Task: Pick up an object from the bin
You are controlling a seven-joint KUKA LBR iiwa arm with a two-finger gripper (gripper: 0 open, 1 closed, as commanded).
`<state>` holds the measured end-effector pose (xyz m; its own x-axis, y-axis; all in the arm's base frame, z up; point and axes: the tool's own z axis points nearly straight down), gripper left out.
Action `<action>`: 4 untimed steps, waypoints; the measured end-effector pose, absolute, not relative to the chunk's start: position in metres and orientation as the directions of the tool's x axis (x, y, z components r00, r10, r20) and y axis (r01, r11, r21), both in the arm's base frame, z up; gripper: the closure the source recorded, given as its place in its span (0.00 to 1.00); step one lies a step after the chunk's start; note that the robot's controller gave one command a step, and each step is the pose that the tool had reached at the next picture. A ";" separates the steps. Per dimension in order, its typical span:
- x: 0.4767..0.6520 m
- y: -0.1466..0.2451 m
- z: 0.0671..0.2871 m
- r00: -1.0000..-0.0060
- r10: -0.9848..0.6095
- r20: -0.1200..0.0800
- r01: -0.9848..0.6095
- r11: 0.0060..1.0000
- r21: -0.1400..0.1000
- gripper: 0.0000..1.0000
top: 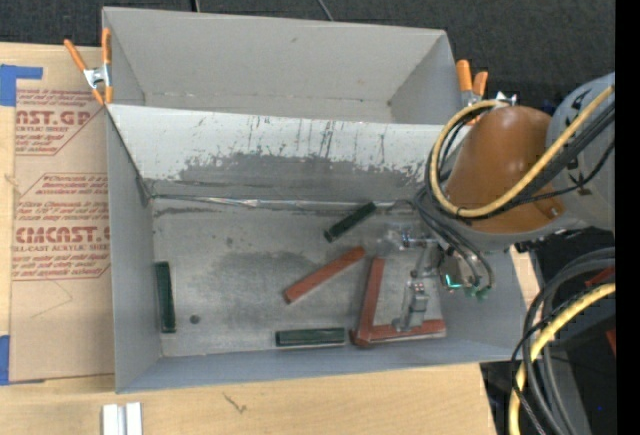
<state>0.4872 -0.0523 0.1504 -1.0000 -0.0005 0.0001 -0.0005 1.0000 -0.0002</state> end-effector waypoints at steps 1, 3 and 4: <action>0.544 -0.039 0.073 -0.995 -0.096 -0.008 -0.096 0.995 0.000 1.00; 0.542 -0.040 0.072 -0.995 -0.096 -0.004 -0.096 0.995 -0.001 1.00; 0.542 -0.039 0.071 -0.995 -0.096 -0.005 -0.096 0.995 0.000 0.00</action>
Offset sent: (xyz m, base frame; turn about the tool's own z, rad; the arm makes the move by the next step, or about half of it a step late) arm 0.0000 0.0000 0.0000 0.0000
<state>0.5422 -0.0394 0.0706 -0.9954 -0.0962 -0.0045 -0.0962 0.9954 -0.0003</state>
